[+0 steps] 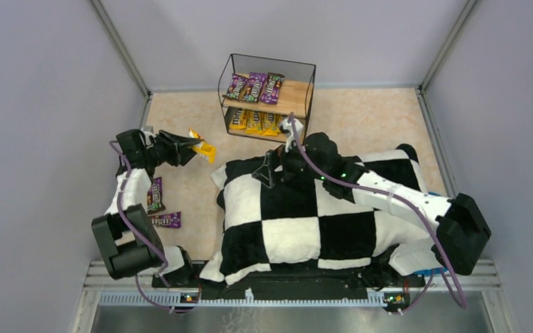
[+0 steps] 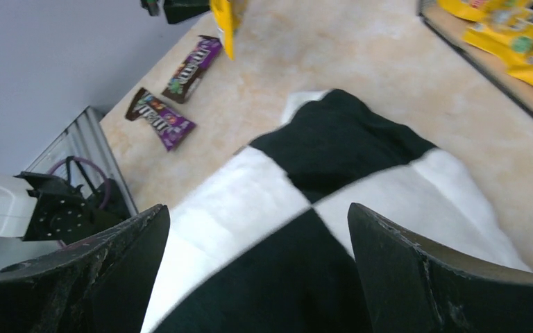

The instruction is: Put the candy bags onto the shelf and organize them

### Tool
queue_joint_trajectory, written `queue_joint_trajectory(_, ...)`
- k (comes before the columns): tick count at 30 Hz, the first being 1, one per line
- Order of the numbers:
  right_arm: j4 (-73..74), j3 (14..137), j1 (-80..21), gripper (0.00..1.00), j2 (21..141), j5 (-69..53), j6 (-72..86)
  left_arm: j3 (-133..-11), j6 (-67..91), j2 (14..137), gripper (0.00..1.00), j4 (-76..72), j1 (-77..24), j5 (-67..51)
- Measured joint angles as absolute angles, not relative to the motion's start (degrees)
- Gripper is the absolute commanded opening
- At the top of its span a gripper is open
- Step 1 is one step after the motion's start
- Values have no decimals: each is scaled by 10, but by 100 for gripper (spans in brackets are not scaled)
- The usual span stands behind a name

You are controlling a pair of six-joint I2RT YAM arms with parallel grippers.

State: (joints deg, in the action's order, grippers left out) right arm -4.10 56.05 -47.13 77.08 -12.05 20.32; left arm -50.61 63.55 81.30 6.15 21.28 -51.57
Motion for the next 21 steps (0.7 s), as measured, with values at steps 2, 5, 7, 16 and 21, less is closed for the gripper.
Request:
queue_joint_trajectory(2,-68,568,-502,95,793,-118,202,-469,652,762,45,44,193,-524)
queue_joint_trajectory(5,-113,579,-532,90,826,-114,200,-434,676,701,45,22,150,-528)
queue_joint_trajectory(7,-155,588,-551,84,855,-105,198,-414,700,666,44,-3,118,-526)
queue_joint_trajectory(16,-317,581,-576,49,906,-76,224,-364,785,627,42,-84,52,-526)
queue_joint_trajectory(21,-368,557,-578,48,905,-42,239,-356,807,627,41,-109,51,-524)
